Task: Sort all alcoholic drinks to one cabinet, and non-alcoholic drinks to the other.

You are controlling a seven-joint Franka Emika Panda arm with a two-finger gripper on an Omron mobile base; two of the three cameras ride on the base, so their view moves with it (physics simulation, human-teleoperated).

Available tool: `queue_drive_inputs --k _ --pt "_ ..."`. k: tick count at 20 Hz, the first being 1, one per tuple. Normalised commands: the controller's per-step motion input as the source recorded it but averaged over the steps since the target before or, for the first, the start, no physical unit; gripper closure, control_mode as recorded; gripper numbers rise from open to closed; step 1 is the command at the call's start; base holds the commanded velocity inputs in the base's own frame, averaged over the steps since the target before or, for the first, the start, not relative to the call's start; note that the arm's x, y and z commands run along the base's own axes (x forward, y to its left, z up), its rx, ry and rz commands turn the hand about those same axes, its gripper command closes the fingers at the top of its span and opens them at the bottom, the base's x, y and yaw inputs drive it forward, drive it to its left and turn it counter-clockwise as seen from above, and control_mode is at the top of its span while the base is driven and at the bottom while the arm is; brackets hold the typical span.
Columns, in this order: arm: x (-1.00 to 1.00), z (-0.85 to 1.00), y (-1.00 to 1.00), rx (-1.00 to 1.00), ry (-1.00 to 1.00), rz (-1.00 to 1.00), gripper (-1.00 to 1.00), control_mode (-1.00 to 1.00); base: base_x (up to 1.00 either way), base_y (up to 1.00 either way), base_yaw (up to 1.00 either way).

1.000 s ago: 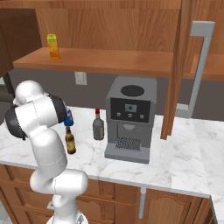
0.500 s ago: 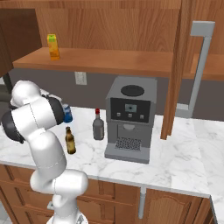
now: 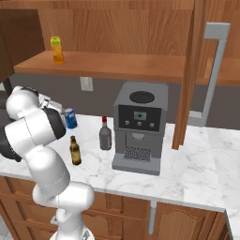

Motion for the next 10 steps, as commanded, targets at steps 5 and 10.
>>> queue_drive_inputs --k 5,10 --pt "0.00 0.00 -0.11 0.00 0.05 0.21 1.00 -1.00 0.00 0.00 0.00" --pt "0.00 0.06 -0.06 0.02 0.07 0.22 1.00 -1.00 0.00 0.00 0.00"
